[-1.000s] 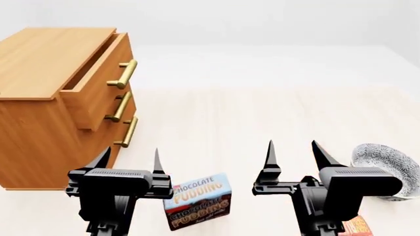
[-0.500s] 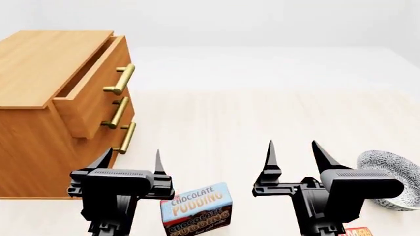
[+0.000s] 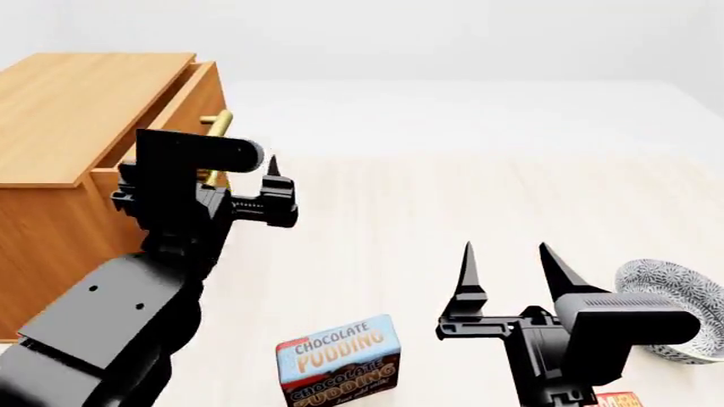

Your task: Put the butter at the back in the top drawer of the cabinet and close it.

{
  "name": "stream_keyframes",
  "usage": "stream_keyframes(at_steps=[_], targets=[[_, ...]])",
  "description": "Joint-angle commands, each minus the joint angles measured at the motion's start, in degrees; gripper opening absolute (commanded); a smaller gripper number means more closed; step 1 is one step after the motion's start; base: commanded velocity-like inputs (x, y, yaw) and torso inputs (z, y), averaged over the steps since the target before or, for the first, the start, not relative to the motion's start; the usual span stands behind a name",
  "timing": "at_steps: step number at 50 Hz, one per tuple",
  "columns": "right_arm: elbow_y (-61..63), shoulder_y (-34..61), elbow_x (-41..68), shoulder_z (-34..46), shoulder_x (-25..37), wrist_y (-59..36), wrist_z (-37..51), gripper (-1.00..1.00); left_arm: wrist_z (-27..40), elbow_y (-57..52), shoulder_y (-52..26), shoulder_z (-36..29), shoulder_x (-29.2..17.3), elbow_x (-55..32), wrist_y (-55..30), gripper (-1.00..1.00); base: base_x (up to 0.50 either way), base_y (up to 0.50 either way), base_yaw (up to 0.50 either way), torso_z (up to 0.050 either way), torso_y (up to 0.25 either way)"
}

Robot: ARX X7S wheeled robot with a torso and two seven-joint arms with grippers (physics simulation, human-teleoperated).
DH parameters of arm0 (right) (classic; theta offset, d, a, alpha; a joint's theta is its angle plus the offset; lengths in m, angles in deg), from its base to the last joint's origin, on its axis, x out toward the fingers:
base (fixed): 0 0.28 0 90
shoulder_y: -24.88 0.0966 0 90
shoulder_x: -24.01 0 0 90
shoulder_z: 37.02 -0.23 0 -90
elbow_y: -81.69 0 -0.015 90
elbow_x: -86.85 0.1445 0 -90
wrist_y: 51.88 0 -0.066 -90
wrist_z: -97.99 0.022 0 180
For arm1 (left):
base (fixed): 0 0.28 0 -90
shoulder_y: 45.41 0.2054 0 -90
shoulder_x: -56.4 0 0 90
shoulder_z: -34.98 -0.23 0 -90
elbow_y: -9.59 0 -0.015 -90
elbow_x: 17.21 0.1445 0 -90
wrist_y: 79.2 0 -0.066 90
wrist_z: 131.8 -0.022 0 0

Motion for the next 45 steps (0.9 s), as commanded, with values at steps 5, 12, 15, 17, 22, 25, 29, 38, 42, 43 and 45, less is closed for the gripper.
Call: stream_keyframes(at_steps=[5, 12, 15, 17, 22, 25, 29, 38, 42, 43, 45], targets=[[0.6, -0.42, 0.8, -0.13, 0.59, 0.26, 0.04, 1.0, -2.84, 23.89, -33.65, -4.98, 1.7, -0.8, -11.1, 1.0, 0.0, 0.0, 0.0, 0.0, 0.0], [0.4, -0.61, 0.99, -0.13, 0.89, 0.67, -0.14, 1.0, -5.58, 49.05, -47.25, -8.38, 4.37, 3.25, -2.55, 1.0, 0.0, 0.0, 0.0, 0.0, 0.0], [0.66, -0.75, 1.14, -0.22, 1.04, 0.69, -0.09, 1.0, -7.12, 59.99, -52.38, -10.51, 5.65, 5.2, 2.21, 1.0, 0.0, 0.0, 0.0, 0.0, 0.0], [0.61, -0.92, 1.21, -0.31, 1.12, 0.96, -0.15, 1.0, -8.67, 69.11, -56.4, -12.49, 7.04, 6.86, 6.84, 1.0, 0.0, 0.0, 0.0, 0.0, 0.0], [0.53, -1.01, 1.4, -0.44, 1.3, 1.11, -0.13, 1.0, -11.17, 101.67, -69.49, -14.69, 12.45, 10.2, 22.65, 1.0, 0.0, 0.0, 0.0, 0.0, 0.0], [0.82, -1.12, 1.64, -0.63, 1.53, 1.02, -0.06, 1.0, -10.46, 105.84, -71.61, -17.7, 13.1, 9.11, 24.07, 1.0, 0.0, 0.0, 0.0, 0.0, 0.0], [0.61, -1.26, 1.97, -0.99, 1.72, 1.36, -0.17, 1.0, -7.51, 105.88, -72.71, -14.25, 12.77, 10.72, 21.27, 1.0, 0.0, 0.0, 0.0, 0.0, 0.0], [0.11, -1.8, 2.05, -0.72, 1.77, 2.4, -0.54, 1.0, -2.1, 105.9, -70.83, -12.54, 13.13, 12.3, 13.09, 1.0, 0.0, 0.0, 0.0, 0.0, 0.0], [-1.1, -2.23, 2.02, -0.97, 1.7, 3.71, -0.93, 1.0, -0.35, 105.9, -69.93, -17.12, 13.13, 7.91, 5.61, 1.0, 0.0, 0.0, 0.0, 0.0, 0.0], [-1.34, -2.27, 2.02, -0.98, 1.66, 3.9, -0.98, 1.0, -0.17, 105.9, -69.76, -17.39, 13.14, 7.29, 4.11, 1.0, 0.0, 0.0, 0.0, 0.0, 0.0], [-1.72, -2.27, 1.99, -0.9, 1.63, 4.16, -1.08, 1.0, -0.48, 105.9, -69.47, -19.9, 13.14, 5.35, 2.2, 1.0, 0.0, 0.0, 0.0, 0.0, 0.0]])
